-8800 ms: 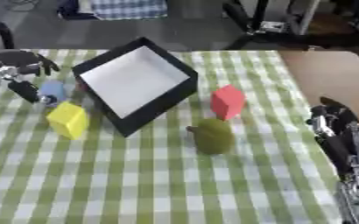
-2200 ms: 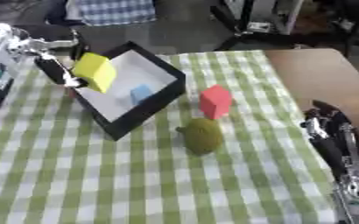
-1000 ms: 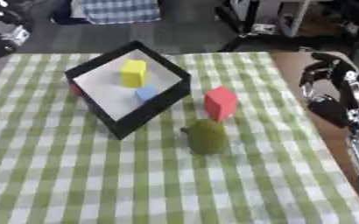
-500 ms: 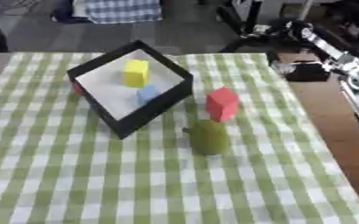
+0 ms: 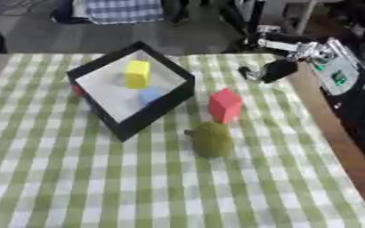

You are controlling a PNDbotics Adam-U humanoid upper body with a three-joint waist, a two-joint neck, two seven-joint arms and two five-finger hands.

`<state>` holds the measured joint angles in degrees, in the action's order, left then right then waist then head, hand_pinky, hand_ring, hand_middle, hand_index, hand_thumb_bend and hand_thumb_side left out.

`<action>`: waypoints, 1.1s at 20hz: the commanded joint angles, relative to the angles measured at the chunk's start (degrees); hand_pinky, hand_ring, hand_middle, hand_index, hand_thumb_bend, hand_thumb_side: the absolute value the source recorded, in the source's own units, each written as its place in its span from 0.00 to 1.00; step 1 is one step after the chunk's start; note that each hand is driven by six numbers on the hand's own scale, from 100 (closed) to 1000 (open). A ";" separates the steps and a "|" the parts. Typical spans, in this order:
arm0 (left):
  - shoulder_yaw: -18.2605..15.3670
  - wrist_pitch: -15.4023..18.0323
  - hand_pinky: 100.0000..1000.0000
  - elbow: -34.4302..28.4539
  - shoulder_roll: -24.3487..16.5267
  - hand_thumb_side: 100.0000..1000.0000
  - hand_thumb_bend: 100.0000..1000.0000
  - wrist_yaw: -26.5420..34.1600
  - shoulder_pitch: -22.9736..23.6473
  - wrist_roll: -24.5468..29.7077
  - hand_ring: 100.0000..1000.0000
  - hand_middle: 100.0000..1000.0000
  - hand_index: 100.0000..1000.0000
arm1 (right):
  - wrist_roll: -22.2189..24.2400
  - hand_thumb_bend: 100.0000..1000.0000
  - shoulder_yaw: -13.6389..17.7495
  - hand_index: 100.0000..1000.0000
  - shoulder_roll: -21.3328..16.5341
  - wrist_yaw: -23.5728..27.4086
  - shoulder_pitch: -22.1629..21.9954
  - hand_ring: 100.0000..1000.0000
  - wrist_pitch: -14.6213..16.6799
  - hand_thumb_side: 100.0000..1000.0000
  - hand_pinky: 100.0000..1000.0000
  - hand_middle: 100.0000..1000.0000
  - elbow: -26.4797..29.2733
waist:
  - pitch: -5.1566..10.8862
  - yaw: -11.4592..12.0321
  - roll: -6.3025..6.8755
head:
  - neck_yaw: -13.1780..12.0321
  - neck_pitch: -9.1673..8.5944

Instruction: Pick up objects on the table and place them in the box.

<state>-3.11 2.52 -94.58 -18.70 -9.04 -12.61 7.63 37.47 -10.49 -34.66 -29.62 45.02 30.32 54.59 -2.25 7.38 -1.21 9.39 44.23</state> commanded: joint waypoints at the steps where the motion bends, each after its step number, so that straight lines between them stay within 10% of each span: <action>1: -0.70 -0.15 0.70 -1.31 -0.31 1.00 0.08 0.30 -0.20 0.48 0.53 0.57 0.91 | 4.97 0.22 -0.31 1.00 -0.26 -5.63 1.69 0.99 5.89 0.38 0.97 0.99 -1.00 | -0.36 0.10 -0.31 | 0.38 -0.11; 22: -0.98 -0.53 0.70 -1.27 0.65 1.00 0.07 -0.11 1.19 1.50 0.53 0.56 0.91 | 4.90 0.17 1.02 1.00 1.12 -9.59 0.86 0.95 8.20 0.34 0.95 0.96 -4.84 | -0.61 0.01 0.16 | -0.20 -0.11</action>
<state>-3.50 1.93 -94.69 -17.54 -9.13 -11.06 8.96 35.88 -10.06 -32.44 -39.11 44.84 31.91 49.46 -2.57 7.45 -1.19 9.37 44.23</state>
